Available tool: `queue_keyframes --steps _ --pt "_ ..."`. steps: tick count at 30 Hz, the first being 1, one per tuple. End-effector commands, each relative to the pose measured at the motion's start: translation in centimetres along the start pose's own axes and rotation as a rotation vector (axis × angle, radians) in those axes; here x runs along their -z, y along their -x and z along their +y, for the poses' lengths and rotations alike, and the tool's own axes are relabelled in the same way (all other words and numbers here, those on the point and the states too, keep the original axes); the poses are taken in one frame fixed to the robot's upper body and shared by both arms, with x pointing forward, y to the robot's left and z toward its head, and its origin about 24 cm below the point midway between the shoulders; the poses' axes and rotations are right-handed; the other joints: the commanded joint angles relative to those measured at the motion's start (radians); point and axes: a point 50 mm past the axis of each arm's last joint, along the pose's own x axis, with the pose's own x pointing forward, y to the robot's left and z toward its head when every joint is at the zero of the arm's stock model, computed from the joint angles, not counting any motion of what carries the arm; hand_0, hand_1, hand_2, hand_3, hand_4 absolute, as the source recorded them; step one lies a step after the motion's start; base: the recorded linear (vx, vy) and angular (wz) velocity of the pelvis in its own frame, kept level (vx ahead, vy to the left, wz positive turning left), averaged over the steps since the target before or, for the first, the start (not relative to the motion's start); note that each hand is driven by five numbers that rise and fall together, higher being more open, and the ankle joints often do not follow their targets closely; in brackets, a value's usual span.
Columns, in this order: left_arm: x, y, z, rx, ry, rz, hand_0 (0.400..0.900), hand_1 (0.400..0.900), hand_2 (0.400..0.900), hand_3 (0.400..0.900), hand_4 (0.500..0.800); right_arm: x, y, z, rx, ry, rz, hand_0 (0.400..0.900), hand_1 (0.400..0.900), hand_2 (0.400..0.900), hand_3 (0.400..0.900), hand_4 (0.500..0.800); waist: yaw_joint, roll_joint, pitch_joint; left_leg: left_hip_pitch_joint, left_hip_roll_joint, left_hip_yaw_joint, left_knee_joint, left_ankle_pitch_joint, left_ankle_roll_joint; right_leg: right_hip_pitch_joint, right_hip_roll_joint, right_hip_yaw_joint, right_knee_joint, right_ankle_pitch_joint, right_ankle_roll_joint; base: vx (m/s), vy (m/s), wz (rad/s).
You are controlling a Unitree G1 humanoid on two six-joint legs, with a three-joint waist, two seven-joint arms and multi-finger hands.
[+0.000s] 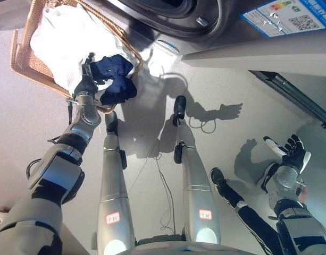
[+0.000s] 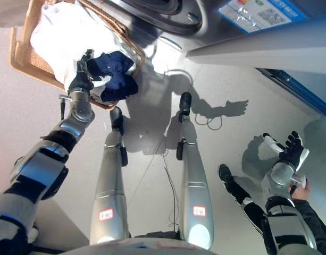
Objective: Put the clothes in the basket into the washing machine.
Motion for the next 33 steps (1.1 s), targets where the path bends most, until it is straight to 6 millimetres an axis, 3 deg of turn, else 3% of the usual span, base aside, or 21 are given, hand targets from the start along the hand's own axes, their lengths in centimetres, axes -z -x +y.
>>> queue_keyframes --steps 1,11,12,13,20,29,32,33 --pt "0.9 -0.3 1.7 -0.082 -0.039 0.007 0.900 0.900 0.900 0.900 0.800 -0.3 -0.3 -5.8 0.170 0.055 -0.066 0.900 0.900 0.900 0.900 0.800 -0.020 0.019 0.006 -0.004 -0.113 0.021 -0.050 0.001 0.163 -0.026 0.094 -0.036 0.083 -0.060 -0.011 0.00 0.000 0.00" --pt "0.1 -1.5 3.7 -0.176 -0.204 -0.033 0.900 0.900 0.900 0.900 0.800 -1.4 0.2 -5.4 0.142 0.040 -0.161 0.900 0.900 0.900 0.900 0.800 -0.053 -0.005 0.007 -0.123 -0.106 0.012 0.054 -0.040 0.168 -0.135 0.103 -0.039 0.156 -0.088 -0.015 0.01 -0.005 -0.03" --pt "0.1 -1.6 3.8 -0.181 -0.230 -0.041 0.627 0.627 0.627 0.627 0.636 -1.6 0.2 -5.3 0.140 0.041 -0.174 0.900 0.900 0.900 0.900 0.800 -0.046 -0.002 0.005 -0.120 -0.098 0.006 0.069 -0.079 0.166 -0.134 0.114 -0.038 0.171 -0.118 -0.007 0.10 -0.026 -0.12" --pt "0.0 -1.6 3.8 -0.188 -0.246 -0.044 0.408 0.408 0.408 0.408 0.505 -1.6 0.3 -5.2 0.135 0.041 -0.177 0.900 0.900 0.900 0.900 0.800 -0.047 -0.002 0.005 -0.128 -0.097 0.005 0.073 -0.080 0.166 -0.141 0.113 -0.040 0.174 -0.118 -0.006 0.10 -0.022 -0.11" --pt "-0.7 -1.8 3.7 -0.197 -0.292 -0.076 0.400 0.400 0.400 0.400 0.500 -1.8 0.5 -4.9 0.122 0.032 -0.200 0.900 0.900 0.900 0.900 0.800 -0.054 -0.005 -0.002 -0.154 -0.100 0.009 0.075 -0.086 0.171 -0.171 0.116 -0.044 0.185 -0.126 -0.007 0.00 0.000 0.00" --pt "0.6 -1.1 3.0 -0.163 -0.270 -0.034 0.400 0.400 0.400 0.400 0.500 -1.3 0.8 -4.1 0.089 0.041 -0.177 0.900 0.900 0.900 0.900 0.800 -0.050 0.010 -0.027 -0.114 -0.108 0.024 0.061 -0.092 0.179 -0.141 0.113 -0.040 0.178 -0.136 -0.014 0.02 0.009 0.01" --pt "0.9 -0.8 2.6 -0.142 -0.254 -0.018 0.400 0.400 0.400 0.400 0.500 -1.2 0.7 -3.8 0.076 0.057 -0.168 0.900 0.900 0.900 0.900 0.800 -0.046 0.016 -0.035 -0.061 -0.111 0.030 0.023 -0.084 0.177 -0.100 0.111 -0.034 0.161 -0.137 -0.016 0.02 0.017 0.06" --pt "1.0 -0.8 2.6 -0.140 -0.244 -0.011 0.400 0.400 0.400 0.400 0.500 -1.2 0.6 -3.7 0.074 0.058 -0.163 0.900 0.900 0.900 0.900 0.800 -0.053 0.014 -0.033 -0.055 -0.121 0.039 0.003 -0.044 0.179 -0.094 0.100 -0.037 0.145 -0.105 -0.023 -0.04 0.017 0.12"
